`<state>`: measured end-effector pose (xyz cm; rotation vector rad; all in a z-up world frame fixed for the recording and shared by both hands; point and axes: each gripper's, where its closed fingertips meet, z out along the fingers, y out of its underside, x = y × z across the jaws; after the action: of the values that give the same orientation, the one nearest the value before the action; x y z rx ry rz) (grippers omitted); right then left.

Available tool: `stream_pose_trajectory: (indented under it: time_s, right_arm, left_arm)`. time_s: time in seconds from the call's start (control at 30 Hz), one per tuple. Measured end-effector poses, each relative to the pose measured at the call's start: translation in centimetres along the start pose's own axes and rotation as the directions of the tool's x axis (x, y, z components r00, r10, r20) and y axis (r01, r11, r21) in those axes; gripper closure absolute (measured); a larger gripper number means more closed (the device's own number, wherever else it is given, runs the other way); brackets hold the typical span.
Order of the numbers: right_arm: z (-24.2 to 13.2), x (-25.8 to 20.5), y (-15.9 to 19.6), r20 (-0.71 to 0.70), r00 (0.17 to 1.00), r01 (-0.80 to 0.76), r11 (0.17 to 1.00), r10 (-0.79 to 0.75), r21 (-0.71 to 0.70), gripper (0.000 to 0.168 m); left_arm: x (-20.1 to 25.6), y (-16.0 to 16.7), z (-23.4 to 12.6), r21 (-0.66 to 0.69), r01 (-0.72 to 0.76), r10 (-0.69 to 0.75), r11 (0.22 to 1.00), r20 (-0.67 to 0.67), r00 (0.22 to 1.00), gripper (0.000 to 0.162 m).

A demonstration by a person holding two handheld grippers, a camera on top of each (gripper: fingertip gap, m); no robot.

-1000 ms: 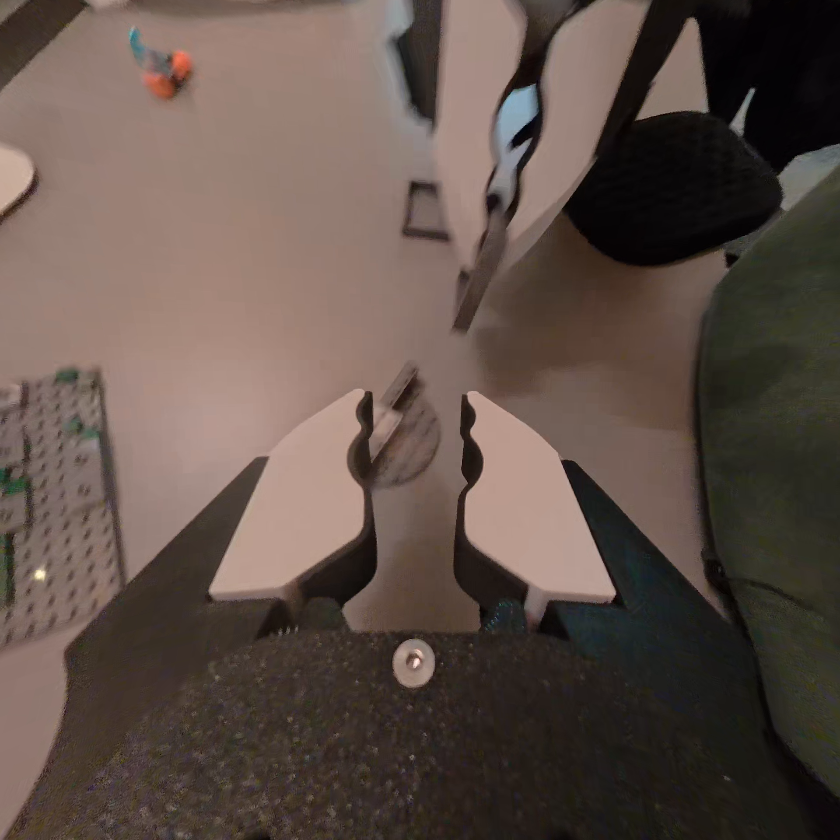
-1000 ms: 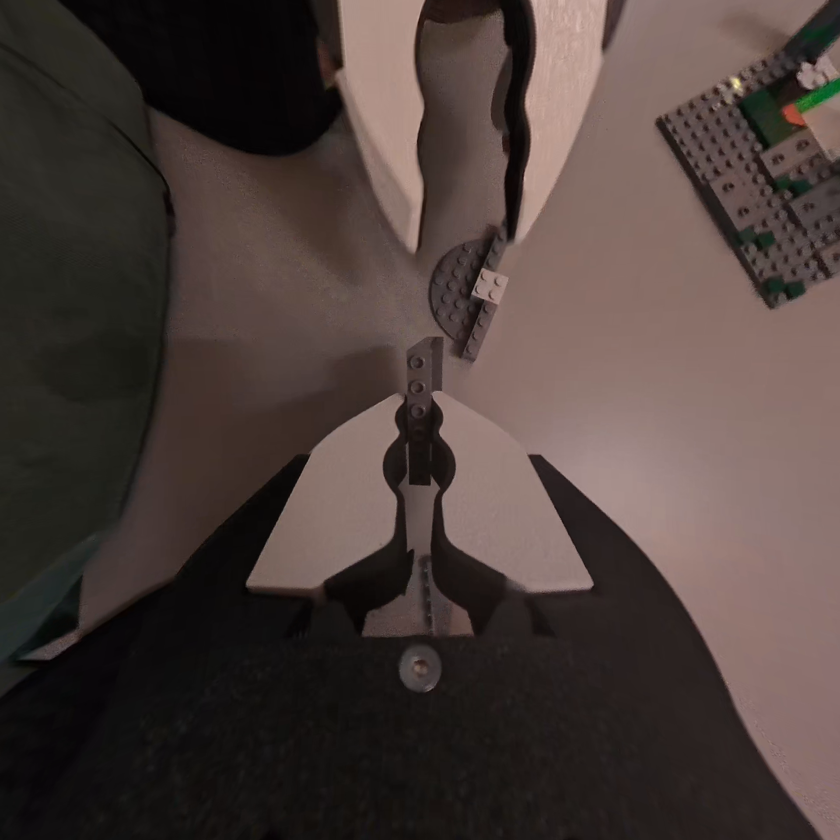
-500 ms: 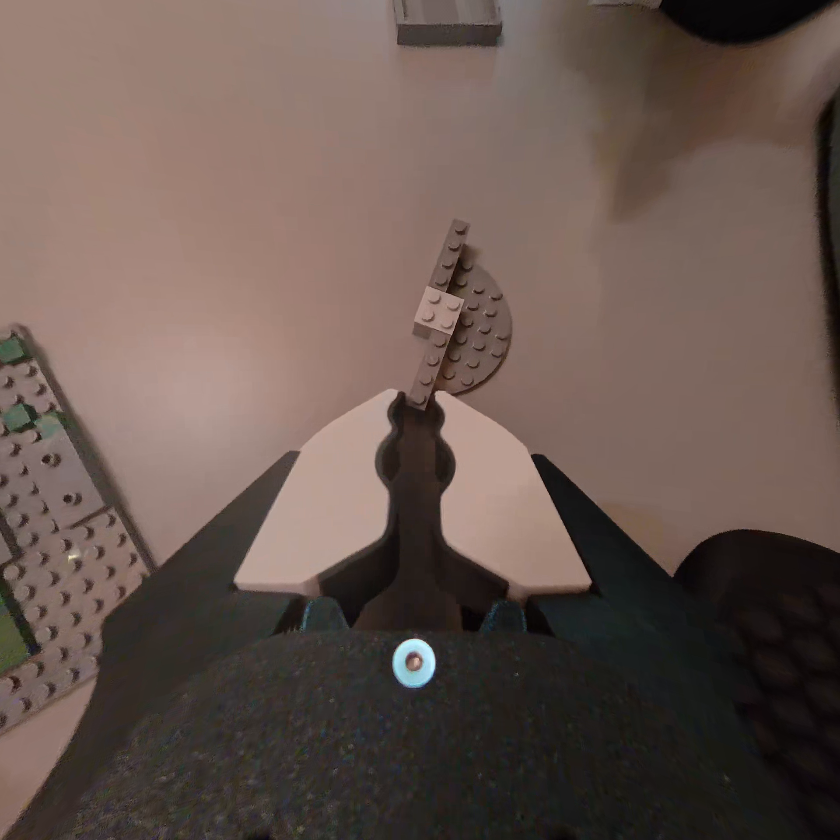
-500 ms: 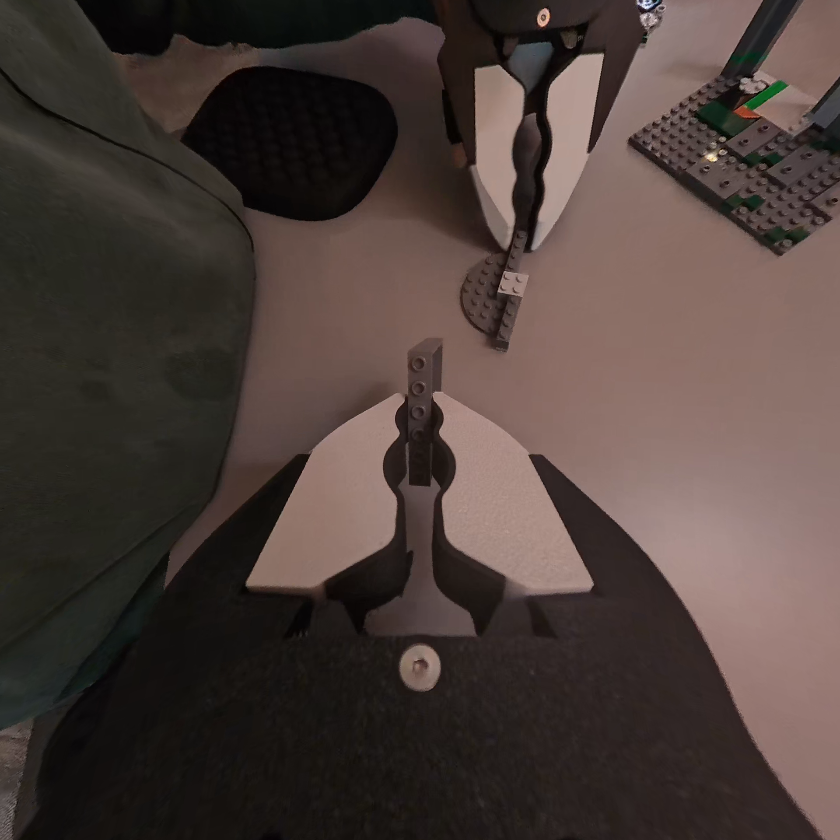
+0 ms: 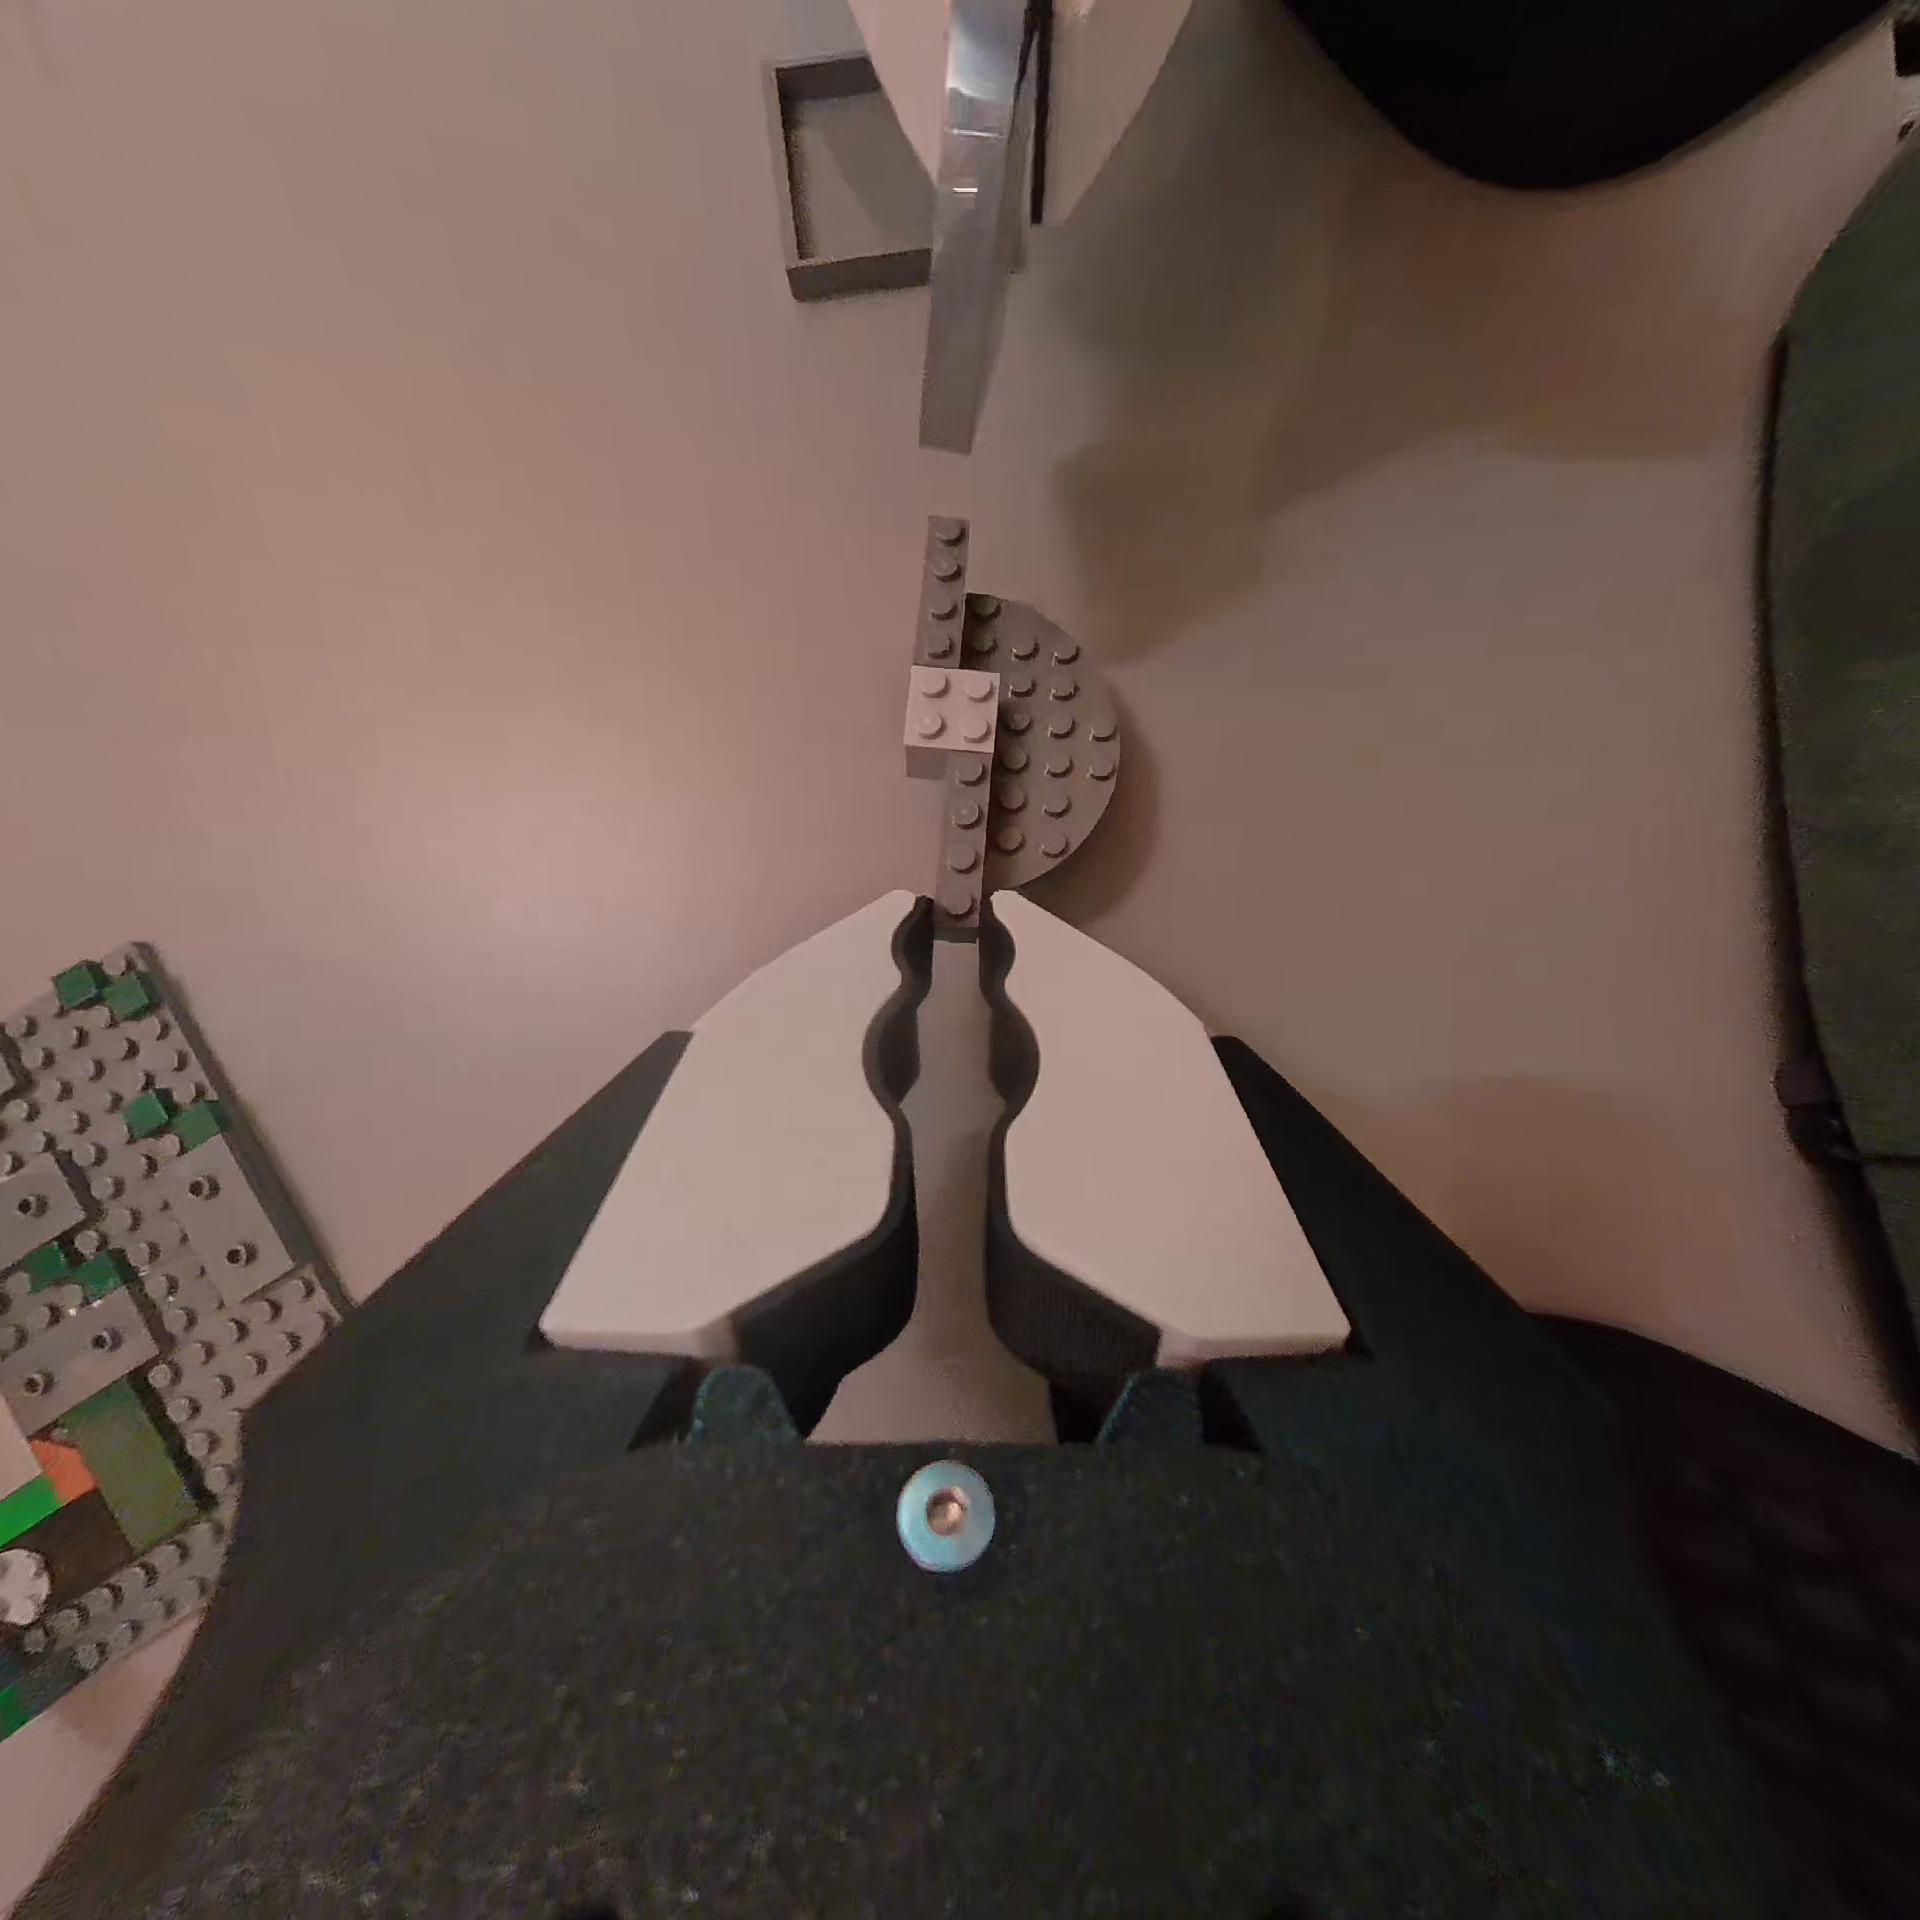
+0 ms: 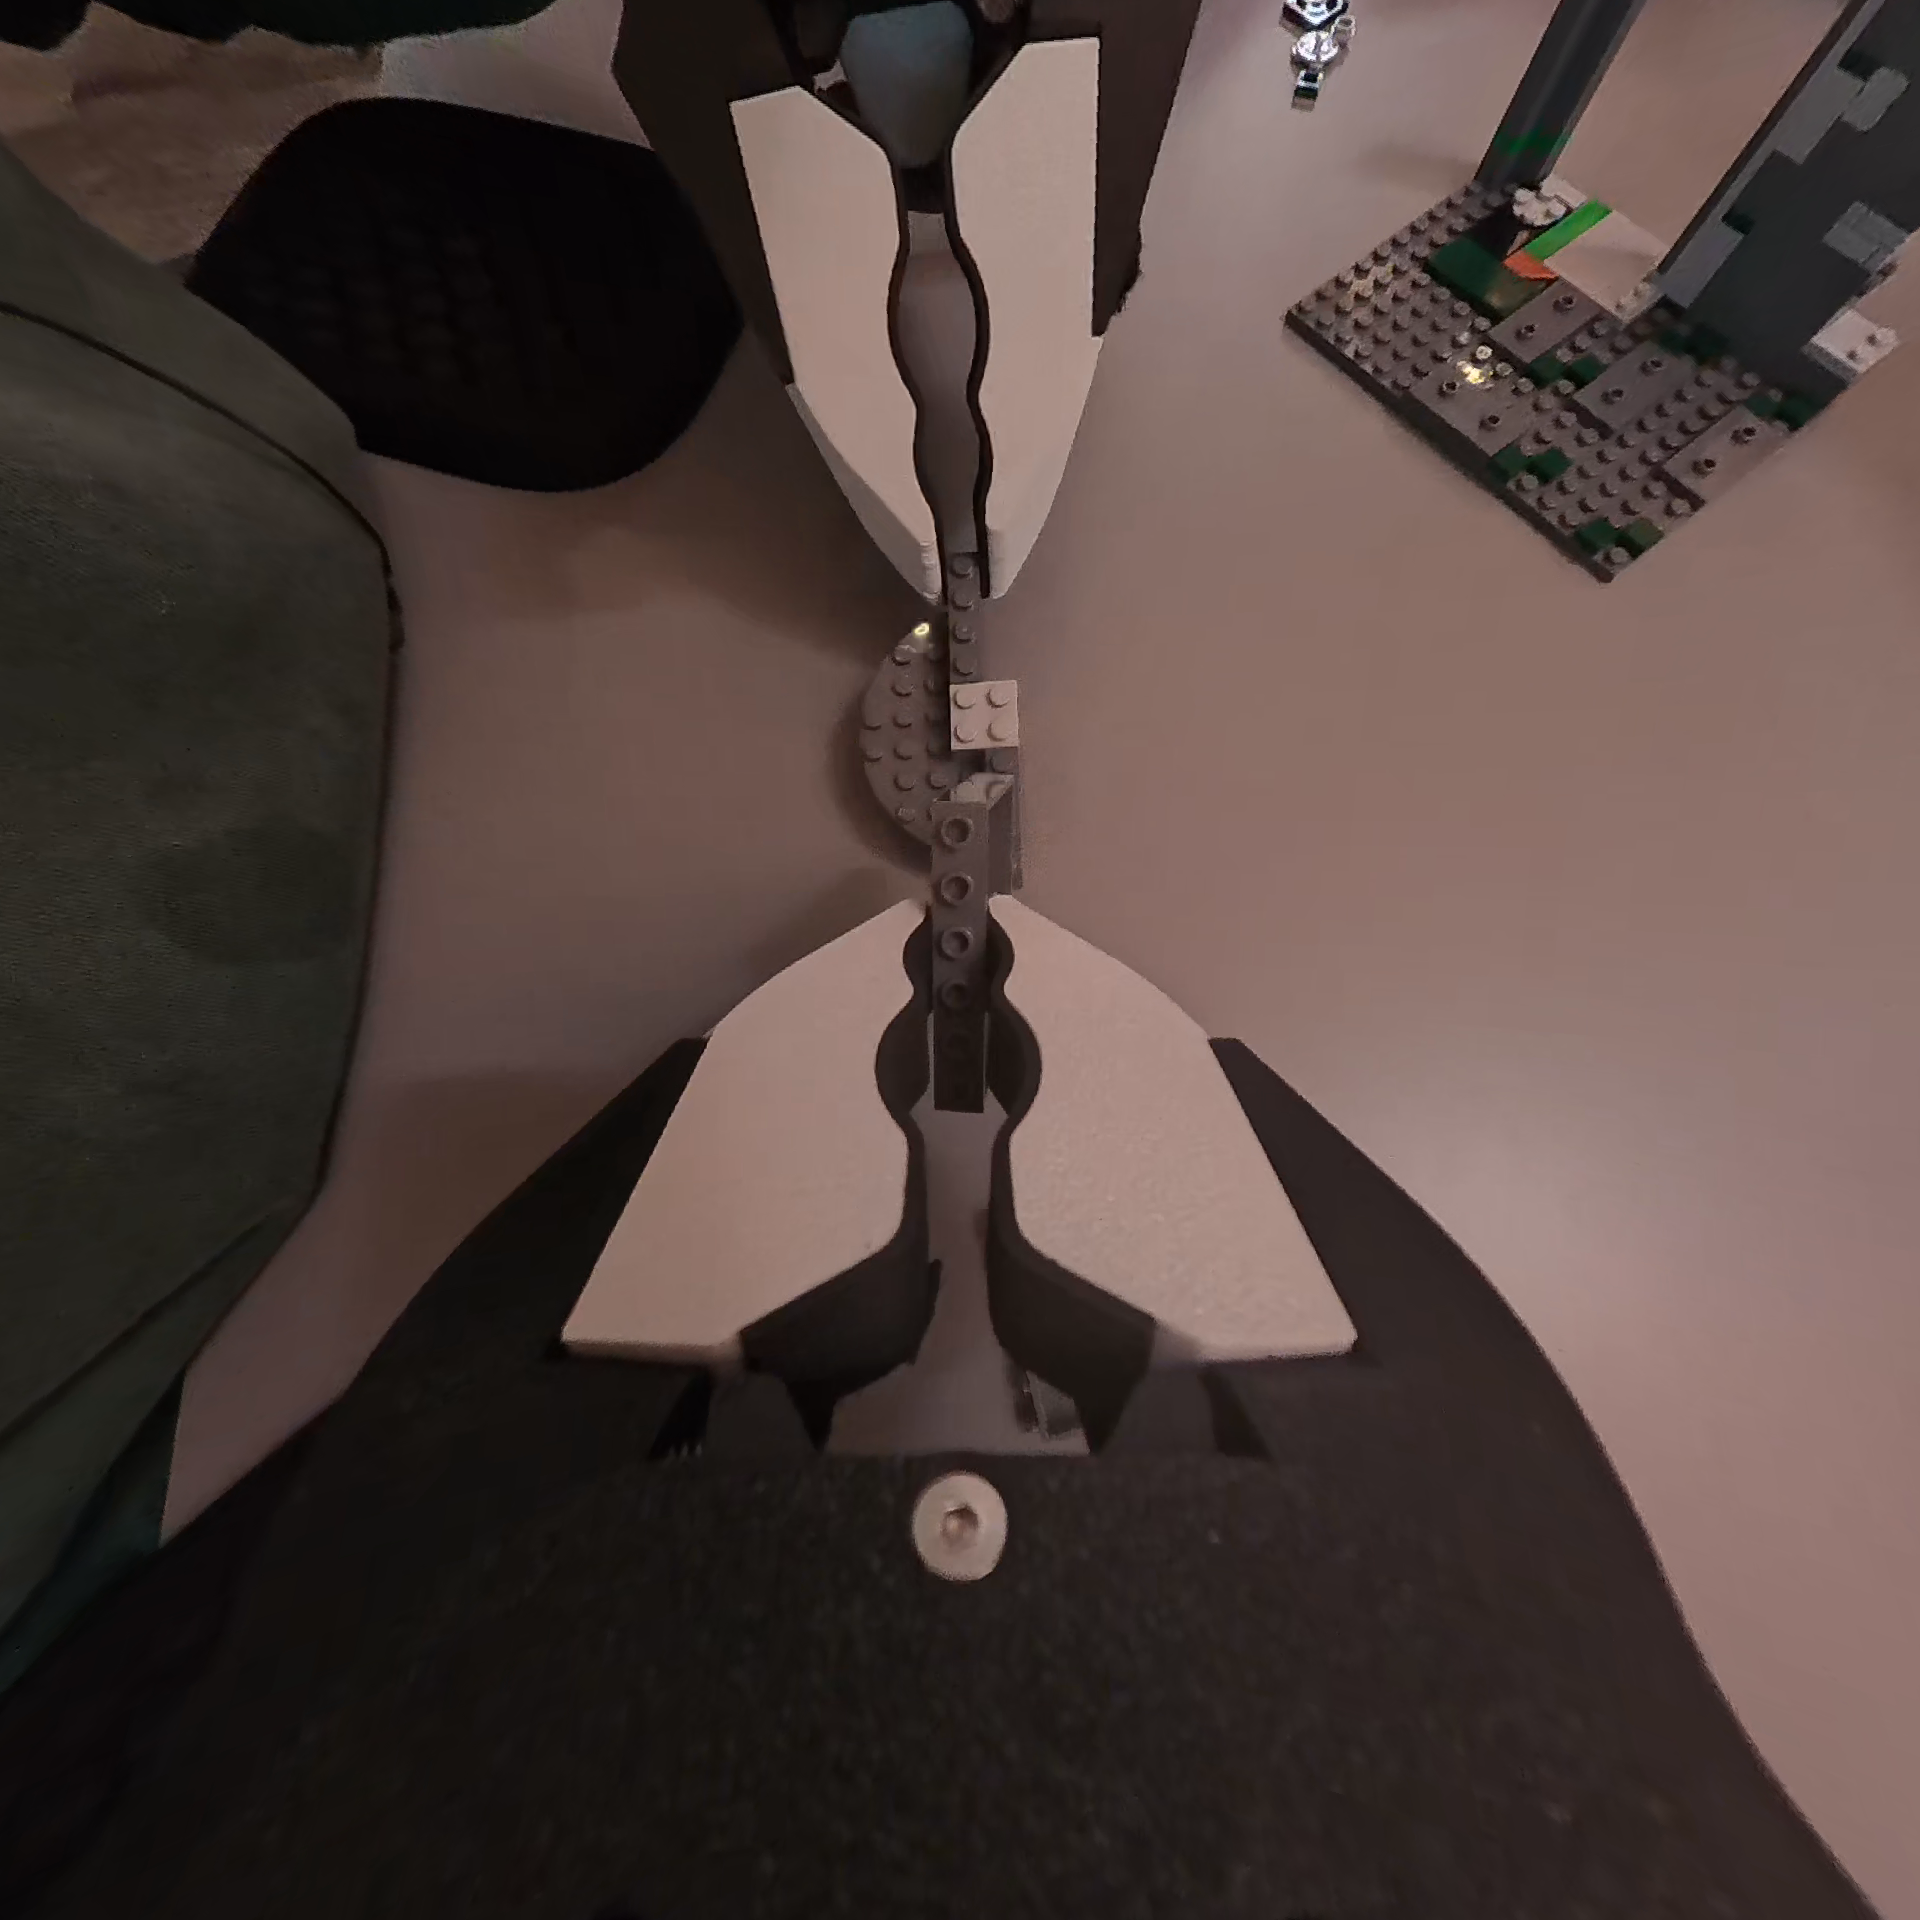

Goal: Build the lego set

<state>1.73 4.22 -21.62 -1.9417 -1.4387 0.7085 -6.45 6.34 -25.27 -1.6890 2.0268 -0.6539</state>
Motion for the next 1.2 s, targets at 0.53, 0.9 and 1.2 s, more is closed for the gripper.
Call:
stream_pose_trajectory:
  time_s: [0.53,0.9,1.2]
  right_arm:
    - [-1.8,-0.1,2.3,-0.017,0.990,-0.138,0.988,0.140,0.069,0.163]
    - [-1.5,0.1,2.6,0.005,0.987,-0.163,0.984,0.163,0.068,0.163]
    - [-1.4,0.0,2.7,0.019,0.983,-0.185,0.980,0.184,0.072,0.163]
  left_arm:
    - [-8.1,2.3,-3.8,-0.148,-0.006,0.055,0.989,0.329,0.943,0.154]
    - [-11.7,1.9,-3.3,-0.343,-0.237,0.409,0.909,0.622,0.668,0.154]
    - [-7.9,0.2,-1.0,-0.405,-0.422,0.585,0.811,0.565,0.582,0.153]
